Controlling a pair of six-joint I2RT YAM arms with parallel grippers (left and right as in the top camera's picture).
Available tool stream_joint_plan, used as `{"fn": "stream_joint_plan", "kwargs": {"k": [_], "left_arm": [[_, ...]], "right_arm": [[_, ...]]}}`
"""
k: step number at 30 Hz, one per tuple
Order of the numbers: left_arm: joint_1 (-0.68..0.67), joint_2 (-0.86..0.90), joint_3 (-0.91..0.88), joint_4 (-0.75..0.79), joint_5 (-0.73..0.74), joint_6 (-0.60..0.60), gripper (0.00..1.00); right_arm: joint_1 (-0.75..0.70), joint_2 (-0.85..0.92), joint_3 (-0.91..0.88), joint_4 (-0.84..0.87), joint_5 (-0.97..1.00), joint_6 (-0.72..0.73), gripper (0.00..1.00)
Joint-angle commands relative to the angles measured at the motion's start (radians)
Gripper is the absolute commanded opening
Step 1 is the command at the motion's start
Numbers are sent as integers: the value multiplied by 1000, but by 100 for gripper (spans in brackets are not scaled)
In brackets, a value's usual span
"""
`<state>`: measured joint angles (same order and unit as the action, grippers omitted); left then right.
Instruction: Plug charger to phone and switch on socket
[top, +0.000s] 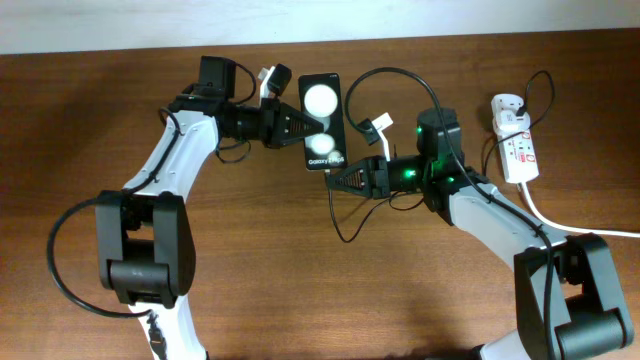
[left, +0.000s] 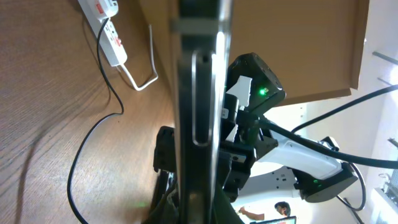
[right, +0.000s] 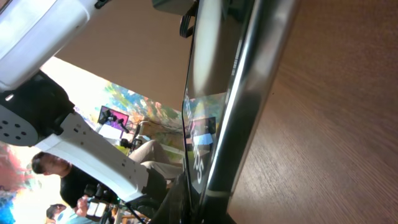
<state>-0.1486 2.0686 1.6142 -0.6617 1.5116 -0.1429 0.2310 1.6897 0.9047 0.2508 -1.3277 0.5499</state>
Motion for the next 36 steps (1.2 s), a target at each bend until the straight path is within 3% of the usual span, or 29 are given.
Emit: {"fn": "stream_joint_plan", "kwargs": {"k": [1, 33, 35, 36], "left_arm": [[-19, -2, 5, -13, 63, -2, 0], [-50, -2, 5, -13, 63, -1, 0], [-50, -2, 5, -12, 63, -1, 0], [-50, -2, 5, -8, 63, -1, 0]], "right_arm": [[-50, 12, 14, 19, 40, -19, 4], [-77, 12, 16, 150, 109, 99, 4], [-77, 12, 16, 150, 104, 99, 6], [-77, 12, 15, 146, 94, 98, 13]]}}
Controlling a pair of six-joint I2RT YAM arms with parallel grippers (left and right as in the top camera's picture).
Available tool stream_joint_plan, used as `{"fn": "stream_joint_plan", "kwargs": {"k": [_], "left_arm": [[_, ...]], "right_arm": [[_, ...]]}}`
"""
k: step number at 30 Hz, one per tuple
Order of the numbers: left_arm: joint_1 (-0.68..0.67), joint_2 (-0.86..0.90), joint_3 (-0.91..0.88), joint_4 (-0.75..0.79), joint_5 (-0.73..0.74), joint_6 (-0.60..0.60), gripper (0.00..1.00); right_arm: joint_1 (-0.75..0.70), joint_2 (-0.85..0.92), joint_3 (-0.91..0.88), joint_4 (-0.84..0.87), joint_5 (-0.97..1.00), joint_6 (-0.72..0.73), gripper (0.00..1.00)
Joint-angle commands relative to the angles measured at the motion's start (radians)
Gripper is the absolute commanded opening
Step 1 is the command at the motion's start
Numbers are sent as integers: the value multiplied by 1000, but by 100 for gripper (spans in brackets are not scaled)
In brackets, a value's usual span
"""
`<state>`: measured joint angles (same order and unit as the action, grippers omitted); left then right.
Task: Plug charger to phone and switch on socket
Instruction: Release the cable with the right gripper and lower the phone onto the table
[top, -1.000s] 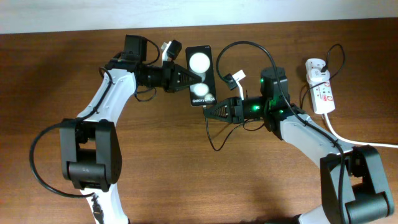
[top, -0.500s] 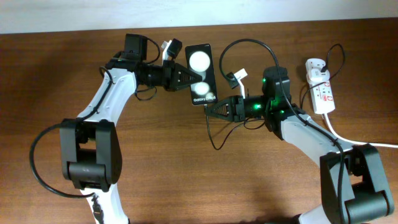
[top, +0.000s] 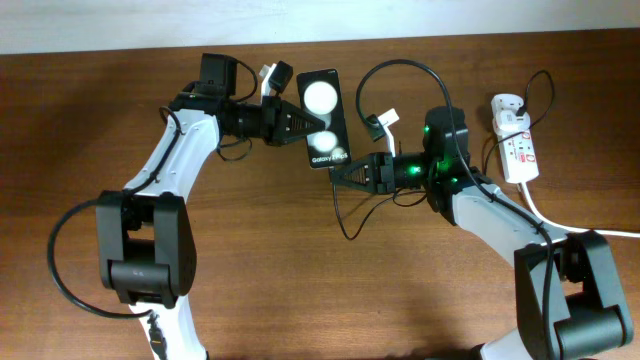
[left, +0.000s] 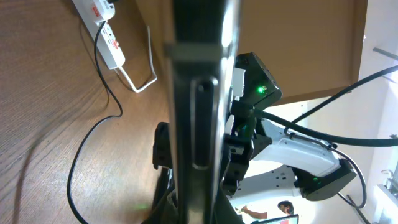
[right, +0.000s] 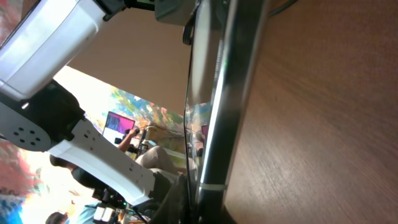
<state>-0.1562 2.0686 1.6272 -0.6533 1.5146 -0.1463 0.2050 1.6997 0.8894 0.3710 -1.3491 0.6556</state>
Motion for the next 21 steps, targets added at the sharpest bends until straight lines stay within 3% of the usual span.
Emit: {"fn": "stream_joint_plan", "kwargs": {"k": [1, 3, 8, 9, 11, 16, 21], "left_arm": [[-41, -2, -8, -13, 60, 2, 0], [-31, -2, -8, -9, 56, 3, 0], [18, -2, -8, -12, -22, 2, 0], [28, -2, -9, -26, -105, 2, 0], [35, -2, -9, -86, -266, 3, 0], [35, -2, -9, -230, -606, 30, 0], [35, 12, -9, -314, -731, 70, 0]], "right_arm": [[-51, 2, 31, 26, 98, -7, 18], [-51, 2, 31, 24, 72, -8, 31], [-48, 2, 31, 7, 57, -11, 43], [-48, 2, 31, 5, 58, -11, 48], [-48, 2, 31, 2, 58, -23, 73], [-48, 2, 31, -38, 61, -88, 98], [-48, 2, 31, -292, 199, -281, 99]]}}
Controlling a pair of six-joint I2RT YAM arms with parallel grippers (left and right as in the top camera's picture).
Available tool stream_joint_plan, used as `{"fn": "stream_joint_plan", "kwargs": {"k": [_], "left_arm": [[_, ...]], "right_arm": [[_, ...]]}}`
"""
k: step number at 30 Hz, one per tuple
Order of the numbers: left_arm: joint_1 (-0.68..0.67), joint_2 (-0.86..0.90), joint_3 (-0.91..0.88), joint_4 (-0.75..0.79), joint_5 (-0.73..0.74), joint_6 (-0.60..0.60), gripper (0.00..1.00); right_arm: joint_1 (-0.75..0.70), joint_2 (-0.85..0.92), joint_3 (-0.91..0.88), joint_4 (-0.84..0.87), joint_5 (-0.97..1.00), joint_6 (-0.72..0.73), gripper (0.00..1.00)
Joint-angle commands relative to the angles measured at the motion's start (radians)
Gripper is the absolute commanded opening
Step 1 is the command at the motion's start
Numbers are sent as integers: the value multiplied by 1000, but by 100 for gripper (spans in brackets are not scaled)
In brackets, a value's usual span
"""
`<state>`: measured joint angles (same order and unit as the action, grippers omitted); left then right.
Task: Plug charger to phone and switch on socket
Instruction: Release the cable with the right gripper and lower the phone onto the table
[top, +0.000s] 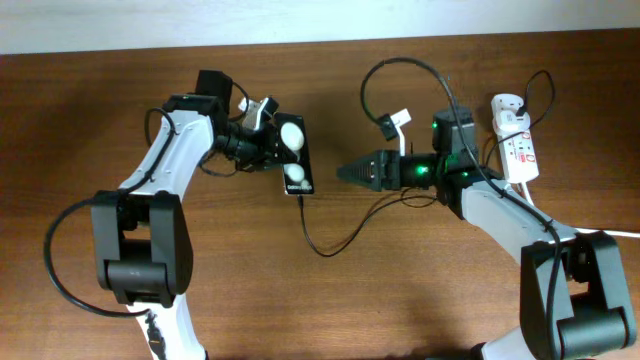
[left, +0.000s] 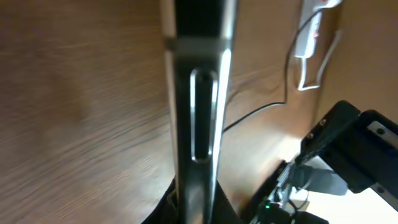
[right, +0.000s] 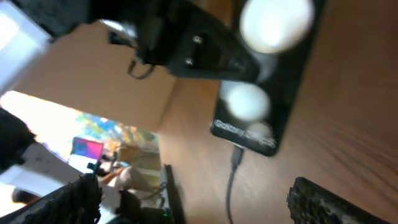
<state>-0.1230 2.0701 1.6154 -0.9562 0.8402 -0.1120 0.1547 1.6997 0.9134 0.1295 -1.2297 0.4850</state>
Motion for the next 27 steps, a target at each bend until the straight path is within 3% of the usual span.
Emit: {"fn": "stream_joint_plan", "kwargs": {"k": [1, 3, 8, 17, 18, 21, 27], "left_arm": [[2, 48, 3, -13, -55, 35, 0], [2, 92, 3, -15, -52, 35, 0], [2, 148, 3, 5, -52, 35, 0], [2, 223, 3, 11, -63, 31, 0], [2, 223, 3, 11, -64, 31, 2], [2, 223, 3, 11, -107, 31, 26], [2, 223, 3, 11, -184, 30, 40]], "right_arm": [[2, -7, 6, -127, 157, -142, 99], [2, -45, 7, -208, 255, -172, 99], [3, -228, 107, -628, 689, -265, 99], [3, -285, 112, -669, 689, -260, 99], [3, -285, 112, -669, 689, -260, 99], [3, -285, 112, -669, 689, -261, 99], [3, -285, 112, -669, 689, -261, 99]]}}
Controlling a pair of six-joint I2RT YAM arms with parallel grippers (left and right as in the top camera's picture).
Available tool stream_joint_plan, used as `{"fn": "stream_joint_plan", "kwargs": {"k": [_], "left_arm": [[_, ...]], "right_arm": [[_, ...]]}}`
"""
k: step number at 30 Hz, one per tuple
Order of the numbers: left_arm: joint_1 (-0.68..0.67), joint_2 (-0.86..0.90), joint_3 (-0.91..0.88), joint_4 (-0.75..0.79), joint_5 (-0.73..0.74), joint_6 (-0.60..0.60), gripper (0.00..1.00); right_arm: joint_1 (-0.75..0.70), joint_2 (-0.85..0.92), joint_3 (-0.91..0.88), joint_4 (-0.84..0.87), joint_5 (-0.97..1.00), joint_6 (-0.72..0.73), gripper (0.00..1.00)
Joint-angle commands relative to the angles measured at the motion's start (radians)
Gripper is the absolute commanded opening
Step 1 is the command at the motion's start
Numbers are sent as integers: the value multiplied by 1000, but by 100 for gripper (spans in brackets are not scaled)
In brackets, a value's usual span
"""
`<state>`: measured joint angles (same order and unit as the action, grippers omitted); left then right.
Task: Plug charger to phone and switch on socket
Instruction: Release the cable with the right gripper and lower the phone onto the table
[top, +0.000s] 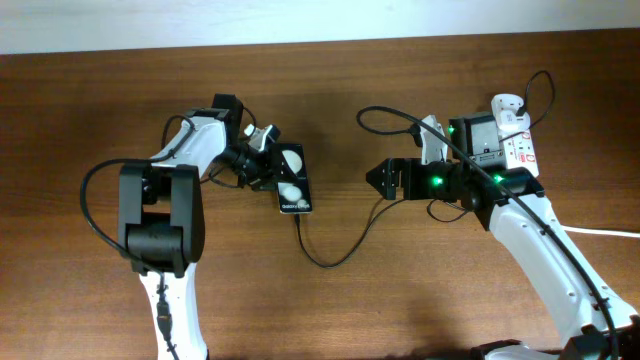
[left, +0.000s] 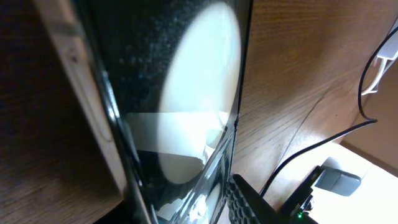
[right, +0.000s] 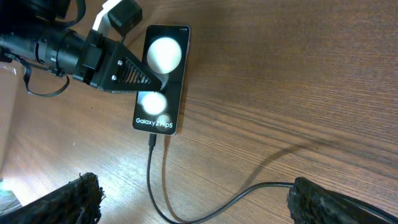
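Observation:
The black phone (top: 291, 181) lies flat on the table, screen up, with the charger plug (right: 153, 139) in its bottom end. In the right wrist view the phone (right: 160, 79) reads "Galaxy Z Flip5". My left gripper (top: 262, 166) is at the phone's left edge and stands open. One of its fingers (left: 252, 202) hangs just off the screen (left: 180, 106); the other is hidden. My right gripper (top: 380, 178) is open and empty, off to the phone's right. The black cable (top: 330, 255) loops across the table.
A white power strip (top: 518, 150) with a white plug (top: 505, 103) in it lies at the far right, partly behind my right arm. The cable (right: 151, 168) runs across the wood between my right fingers. Bare table lies in front of both arms.
The phone was held up on edge in my left gripper; now it lies flat, a little nearer, with the jaws open. My right gripper has drawn back to the right and higher.
At first my left gripper held the phone on edge with my right gripper close at its bottom end. Then the cable hung from the phone and my right gripper stood open, apart from it. Now the phone lies flat, plugged in, and both grippers are open.

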<state>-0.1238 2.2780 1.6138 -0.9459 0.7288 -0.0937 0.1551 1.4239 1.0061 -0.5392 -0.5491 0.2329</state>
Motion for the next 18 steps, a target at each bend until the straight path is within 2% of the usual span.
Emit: {"fn": "stream_joint_plan", "kwargs": {"k": [1, 3, 4, 12, 14, 18], "left_arm": [[2, 15, 5, -2, -105, 12, 49], [2, 15, 5, 0, -163, 11, 70], [2, 15, 5, 2, -218, 0, 76], [2, 15, 5, 9, -522, -29, 76], [2, -1, 7, 9, -581, -41, 61], [2, -218, 68, -39, -580, -51, 64]], "right_arm": [[3, -10, 19, 0, 8, -8, 99], [3, -9, 19, 0, 8, -8, 98], [3, -10, 19, 0, 8, -9, 99], [3, -9, 19, 0, 8, -9, 99], [3, -9, 19, -7, 9, -10, 99], [2, -10, 19, -15, 12, -20, 99]]}}
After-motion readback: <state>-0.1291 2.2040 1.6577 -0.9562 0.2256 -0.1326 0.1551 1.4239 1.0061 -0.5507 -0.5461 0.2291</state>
